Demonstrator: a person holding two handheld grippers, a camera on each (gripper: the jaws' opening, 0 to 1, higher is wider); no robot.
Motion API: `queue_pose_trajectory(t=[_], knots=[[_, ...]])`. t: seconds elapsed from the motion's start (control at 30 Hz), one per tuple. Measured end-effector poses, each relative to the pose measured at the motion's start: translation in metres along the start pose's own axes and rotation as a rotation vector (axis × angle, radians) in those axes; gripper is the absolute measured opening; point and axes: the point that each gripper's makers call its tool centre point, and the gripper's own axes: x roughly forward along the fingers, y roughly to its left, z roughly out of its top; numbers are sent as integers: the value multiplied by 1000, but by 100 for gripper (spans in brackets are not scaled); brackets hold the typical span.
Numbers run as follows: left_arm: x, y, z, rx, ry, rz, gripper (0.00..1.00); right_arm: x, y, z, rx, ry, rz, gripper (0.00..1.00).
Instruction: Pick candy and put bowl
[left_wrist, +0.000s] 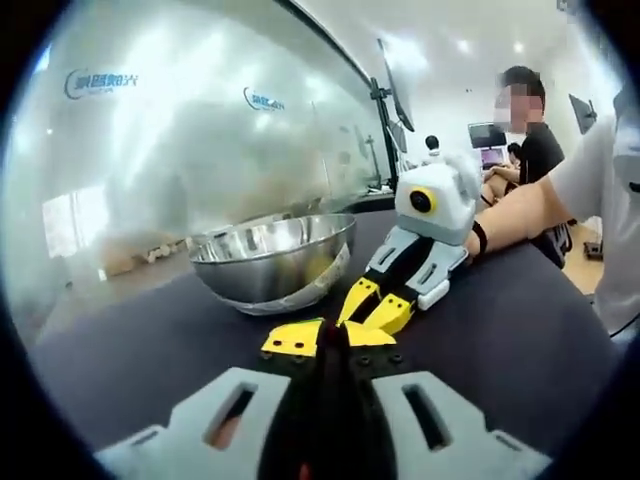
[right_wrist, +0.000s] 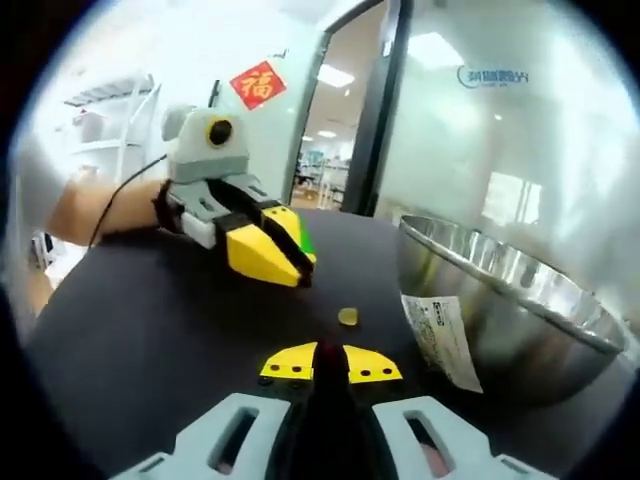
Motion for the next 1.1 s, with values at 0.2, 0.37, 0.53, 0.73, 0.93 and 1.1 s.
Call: queue_pose_trajectory(t=[0.2, 0.37, 0.53, 0.73, 0.93, 1.1], knots=[[4, 20, 42, -73, -143, 41, 1, -38, -2, 15, -90, -58, 12, 3], [18, 38, 80, -44, -182, 73, 1, -63, -26, 34, -65, -140, -4, 3], [49, 56, 95, -27, -170, 89, 1, -82, -42, 43, -63, -190, -21, 3], [76, 71, 89, -38, -153, 124, 3, -98, -64, 49, -33, -230, -71, 3], [85, 62, 74, -17, -99, 93, 13, -104, -68, 54, -31, -250, -83, 3], [64, 56, 84, -25, -143, 86, 13, -105, -74, 52, -27, -249, -94, 3]])
